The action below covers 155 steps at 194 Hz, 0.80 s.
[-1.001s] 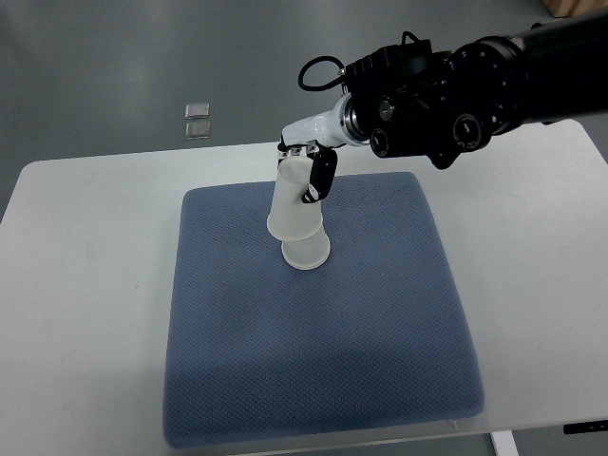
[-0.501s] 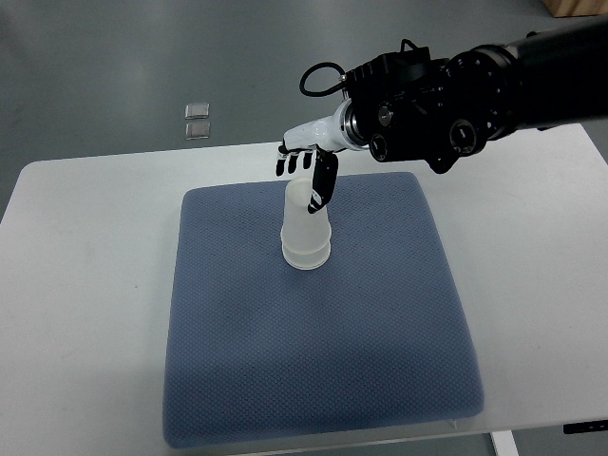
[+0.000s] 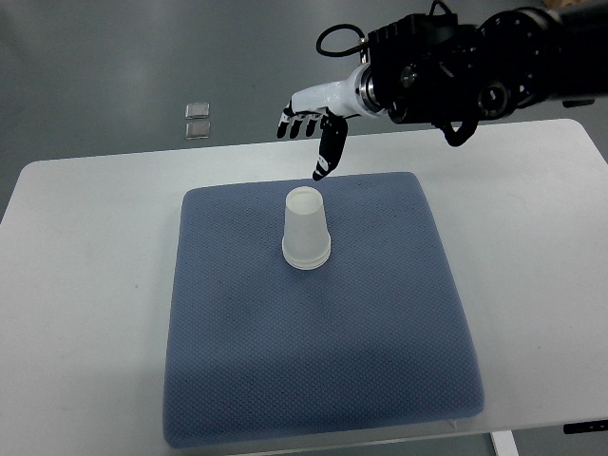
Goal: Stack paper cups
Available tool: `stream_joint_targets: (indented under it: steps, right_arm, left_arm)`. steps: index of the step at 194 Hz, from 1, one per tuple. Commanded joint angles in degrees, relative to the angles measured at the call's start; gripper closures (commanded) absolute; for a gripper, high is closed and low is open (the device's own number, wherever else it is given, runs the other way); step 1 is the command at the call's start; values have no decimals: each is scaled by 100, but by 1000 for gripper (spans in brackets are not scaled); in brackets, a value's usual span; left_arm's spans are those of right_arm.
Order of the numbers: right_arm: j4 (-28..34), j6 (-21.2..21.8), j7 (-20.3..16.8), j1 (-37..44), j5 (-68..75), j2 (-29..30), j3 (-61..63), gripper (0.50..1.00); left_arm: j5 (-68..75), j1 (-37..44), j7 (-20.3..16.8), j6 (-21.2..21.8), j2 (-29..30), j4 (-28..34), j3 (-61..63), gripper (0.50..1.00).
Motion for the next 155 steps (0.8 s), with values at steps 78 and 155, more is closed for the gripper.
stream_joint_targets:
  steps: [78,155]
  right_arm:
    - [-1310,-434,660,-3498,2152,-1478,4822,642]
    - [-2470,339,1284,-6020,2160,-520,7846,607]
  left_arm:
    - [0,0,6,1,0,-18,9,500]
    - [0,0,6,1,0,-18,9,500]
